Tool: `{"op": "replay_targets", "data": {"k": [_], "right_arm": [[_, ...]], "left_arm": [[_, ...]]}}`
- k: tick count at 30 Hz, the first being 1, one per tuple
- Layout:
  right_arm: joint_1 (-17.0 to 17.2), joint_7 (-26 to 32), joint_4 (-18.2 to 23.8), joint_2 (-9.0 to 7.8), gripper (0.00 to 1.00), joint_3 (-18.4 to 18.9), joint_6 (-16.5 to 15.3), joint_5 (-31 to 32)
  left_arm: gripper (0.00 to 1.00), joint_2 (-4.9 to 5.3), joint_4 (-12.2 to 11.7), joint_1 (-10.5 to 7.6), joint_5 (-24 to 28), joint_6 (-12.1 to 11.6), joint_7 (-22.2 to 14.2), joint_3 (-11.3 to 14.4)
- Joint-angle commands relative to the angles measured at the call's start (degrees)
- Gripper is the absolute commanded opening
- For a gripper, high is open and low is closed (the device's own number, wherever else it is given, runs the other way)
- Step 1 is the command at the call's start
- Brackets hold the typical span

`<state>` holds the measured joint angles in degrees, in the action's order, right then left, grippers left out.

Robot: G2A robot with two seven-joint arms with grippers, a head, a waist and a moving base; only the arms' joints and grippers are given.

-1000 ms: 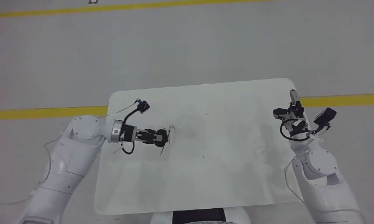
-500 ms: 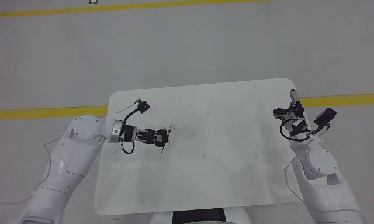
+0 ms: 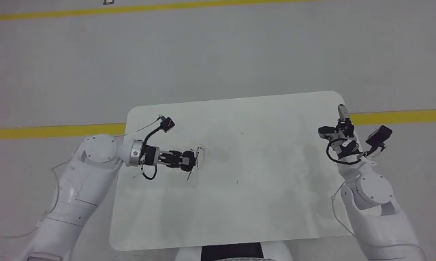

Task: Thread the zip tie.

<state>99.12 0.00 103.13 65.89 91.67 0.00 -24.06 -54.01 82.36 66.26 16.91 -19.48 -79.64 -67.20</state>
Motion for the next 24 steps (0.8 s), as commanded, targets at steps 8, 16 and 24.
{"op": "replay_targets", "data": {"k": [8,16,24], "right_arm": [[0.0,0.0,0.0,0.0,1.0,0.0,0.0,0.0],[0.0,0.0,0.0,0.0,1.0,0.0,0.0,0.0],[0.0,0.0,0.0,0.0,1.0,0.0,0.0,0.0]], "left_arm": [[0.0,0.0,0.0,0.0,0.0,0.0,0.0,0.0],[0.0,0.81,2.16,-1.54,4.62,0.0,0.0,-0.12],[0.0,2.82,-1.49,-6.19,13.61,0.0,0.0,3.05]]}}
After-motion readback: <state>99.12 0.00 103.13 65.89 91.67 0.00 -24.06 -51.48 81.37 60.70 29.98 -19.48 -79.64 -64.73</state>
